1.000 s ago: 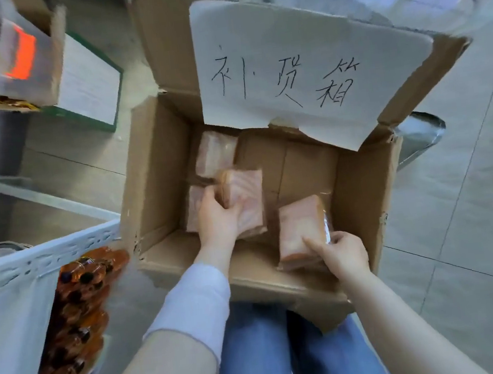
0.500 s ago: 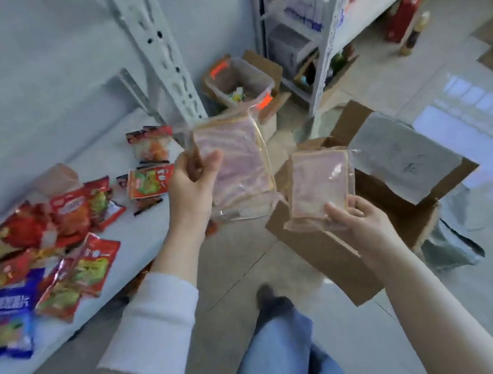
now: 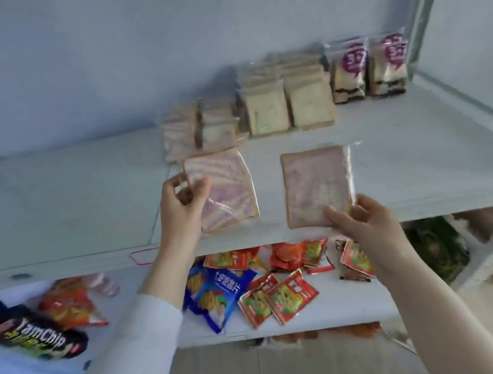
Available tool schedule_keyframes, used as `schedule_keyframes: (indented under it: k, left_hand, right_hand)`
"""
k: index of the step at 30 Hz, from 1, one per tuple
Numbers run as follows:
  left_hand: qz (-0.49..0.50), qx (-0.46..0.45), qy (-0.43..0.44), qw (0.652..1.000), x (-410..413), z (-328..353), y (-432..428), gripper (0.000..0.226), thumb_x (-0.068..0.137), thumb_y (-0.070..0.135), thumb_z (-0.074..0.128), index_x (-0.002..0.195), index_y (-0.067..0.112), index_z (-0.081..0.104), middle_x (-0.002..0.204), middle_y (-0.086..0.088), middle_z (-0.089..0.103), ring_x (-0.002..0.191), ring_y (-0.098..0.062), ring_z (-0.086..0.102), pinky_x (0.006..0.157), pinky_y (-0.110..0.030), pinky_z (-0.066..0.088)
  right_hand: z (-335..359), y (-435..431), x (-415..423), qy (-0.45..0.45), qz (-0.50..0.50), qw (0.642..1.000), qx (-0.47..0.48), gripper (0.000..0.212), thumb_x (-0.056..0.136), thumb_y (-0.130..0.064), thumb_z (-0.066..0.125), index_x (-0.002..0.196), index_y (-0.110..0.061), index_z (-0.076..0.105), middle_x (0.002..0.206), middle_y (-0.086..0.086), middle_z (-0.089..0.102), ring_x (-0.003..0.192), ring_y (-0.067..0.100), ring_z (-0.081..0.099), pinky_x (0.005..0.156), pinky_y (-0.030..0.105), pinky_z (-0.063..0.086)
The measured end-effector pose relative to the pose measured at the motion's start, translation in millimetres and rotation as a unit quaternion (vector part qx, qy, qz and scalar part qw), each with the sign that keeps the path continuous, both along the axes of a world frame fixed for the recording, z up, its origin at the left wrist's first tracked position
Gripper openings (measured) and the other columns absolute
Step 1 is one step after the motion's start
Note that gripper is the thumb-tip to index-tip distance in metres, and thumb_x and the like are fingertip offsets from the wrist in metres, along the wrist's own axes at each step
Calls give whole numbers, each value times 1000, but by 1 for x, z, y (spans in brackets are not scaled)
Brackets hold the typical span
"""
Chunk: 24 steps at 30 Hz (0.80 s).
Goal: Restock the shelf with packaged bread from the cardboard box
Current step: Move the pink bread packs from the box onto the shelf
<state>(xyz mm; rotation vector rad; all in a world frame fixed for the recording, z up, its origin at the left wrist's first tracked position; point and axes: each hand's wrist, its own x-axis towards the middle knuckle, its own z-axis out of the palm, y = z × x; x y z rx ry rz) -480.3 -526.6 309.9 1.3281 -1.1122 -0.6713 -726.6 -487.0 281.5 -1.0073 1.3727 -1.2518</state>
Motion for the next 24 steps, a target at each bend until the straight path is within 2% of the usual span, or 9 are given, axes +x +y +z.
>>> schedule_keyframes:
  k: [2,6,9,11,12,14,17,20,24]
  left_hand:
    - [22,7,3,1000,43,-5,-21,25,87,16,61,106,14,45,82,13,58,60,18,58,53,-1,42]
    - [61,35,3,998,98,-15,-79,25,88,15,59,110,10,47,85,6,59,58,9,60,48,-2,42]
    - [70,59,-8,996,115,-23,-128,34,88,20,60,117,5,50,104,-8,62,76,-9,60,61,-11,46]
    - [59,73,-9,996,117,-29,-158,36,88,19,59,120,4,50,114,-14,61,89,-18,60,70,-20,48]
    - [56,79,-14,995,116,-31,-170,37,88,19,59,121,4,50,116,-15,60,93,-20,59,75,-24,48]
    - [65,85,-23,994,112,-34,-191,39,88,21,60,123,5,51,117,-15,60,98,-21,59,85,-28,48]
    - [89,80,-30,992,107,-38,-213,40,86,18,61,121,4,51,114,-18,60,100,-26,60,90,-31,47]
    - [126,91,-39,987,98,-38,-222,44,85,20,62,123,3,48,118,-19,57,112,-35,53,98,-44,42]
    - [177,148,-98,968,88,-28,-216,60,85,26,60,137,13,33,134,-9,45,128,-29,36,103,-39,27]
  right_hand:
    - [1,-36,54,4,25,1000,-11,40,80,-22,70,114,-8,54,91,8,68,79,21,65,69,30,51]
    - [-8,-106,133,14,8,1000,-17,47,82,-19,68,121,-19,42,89,5,60,79,18,58,73,32,49]
    - [-18,-154,162,27,-29,999,-28,45,83,-19,67,119,-22,41,76,-5,53,63,8,51,55,20,39]
    - [-24,-182,172,50,-50,997,-26,45,83,-19,66,120,-20,41,71,-9,48,62,8,49,52,16,38]
    - [-28,-194,175,68,-56,996,-24,48,82,-20,67,123,-17,41,71,-10,47,68,12,51,57,19,40]
    - [-33,-212,177,120,-69,990,-23,53,81,-24,69,125,-17,41,80,-8,51,96,23,50,76,29,42]
    - [-37,-228,178,219,-127,967,-23,55,77,-30,72,125,-20,47,118,7,51,119,27,33,101,31,29]
    - [-33,-235,184,284,-158,945,-28,62,77,-32,71,130,-15,43,128,12,45,122,30,33,101,31,22]
    - [-24,-231,188,332,-159,930,-25,59,82,-28,62,134,-15,36,128,6,50,124,28,33,94,33,20]
